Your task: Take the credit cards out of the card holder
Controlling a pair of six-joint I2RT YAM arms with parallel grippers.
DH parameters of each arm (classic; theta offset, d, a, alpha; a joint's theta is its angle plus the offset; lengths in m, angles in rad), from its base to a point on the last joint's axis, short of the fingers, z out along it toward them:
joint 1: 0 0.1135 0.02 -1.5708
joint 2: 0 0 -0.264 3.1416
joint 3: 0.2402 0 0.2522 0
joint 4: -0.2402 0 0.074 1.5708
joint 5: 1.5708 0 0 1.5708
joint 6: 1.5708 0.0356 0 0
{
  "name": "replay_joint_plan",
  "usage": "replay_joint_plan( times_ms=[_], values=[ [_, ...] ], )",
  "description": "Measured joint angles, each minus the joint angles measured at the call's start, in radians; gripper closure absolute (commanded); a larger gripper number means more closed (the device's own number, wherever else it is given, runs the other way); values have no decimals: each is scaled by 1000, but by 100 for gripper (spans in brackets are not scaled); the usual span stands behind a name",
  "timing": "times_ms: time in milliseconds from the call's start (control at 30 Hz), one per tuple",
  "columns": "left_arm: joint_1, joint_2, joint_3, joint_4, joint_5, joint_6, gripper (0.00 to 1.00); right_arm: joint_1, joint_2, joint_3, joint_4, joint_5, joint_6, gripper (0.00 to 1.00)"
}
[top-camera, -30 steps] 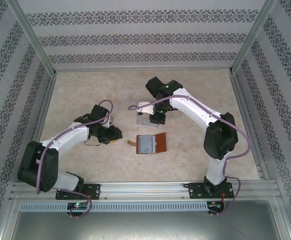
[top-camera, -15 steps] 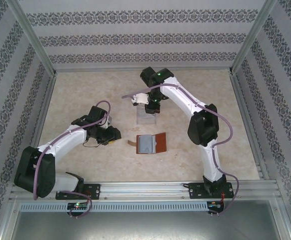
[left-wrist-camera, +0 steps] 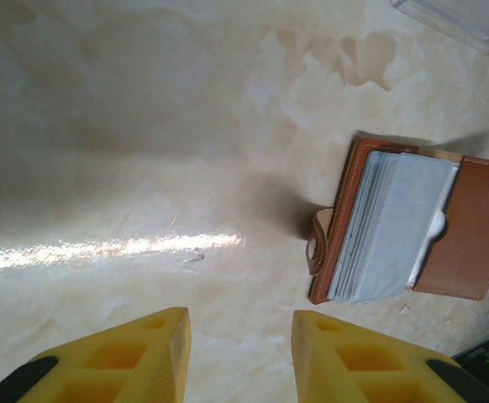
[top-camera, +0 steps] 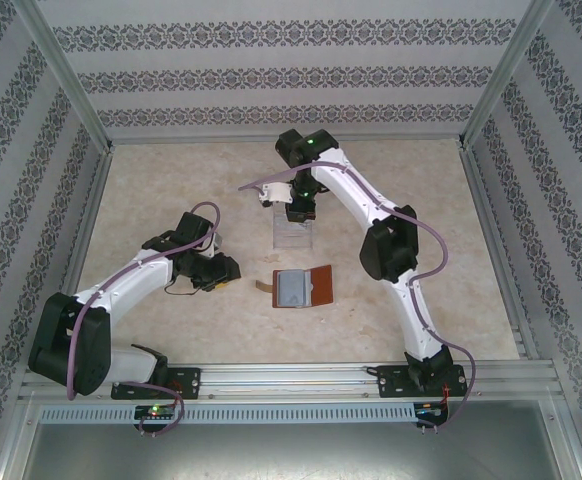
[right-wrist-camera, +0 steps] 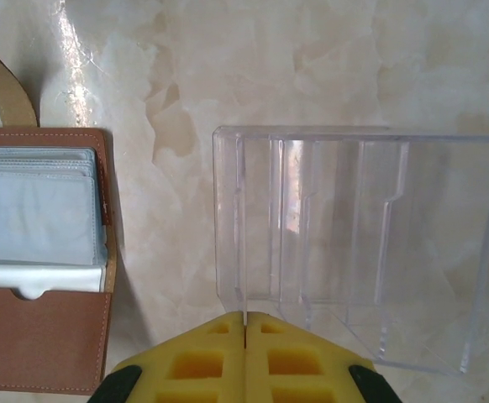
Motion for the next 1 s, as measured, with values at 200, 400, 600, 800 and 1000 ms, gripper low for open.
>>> replay_joint_plan(
  times_ms=[200, 400, 600, 800, 1000],
  values=[
    [1, 3, 0, -4, 0, 0, 63, 0, 40, 19, -8, 1, -3, 100],
    [6, 9, 2, -8, -1, 0, 63, -6, 71, 45, -15, 7, -3, 100],
    [6, 16, 5, -10, -1, 0, 63, -13, 79, 46, -17, 19, -3, 100],
    [6, 23, 5, -14, 0, 0, 64, -18, 84, 55, -24, 22, -5, 100],
    [7, 24, 5, -14, -1, 0, 64, -19, 105, 56, -45, 18, -6, 100]
  ],
)
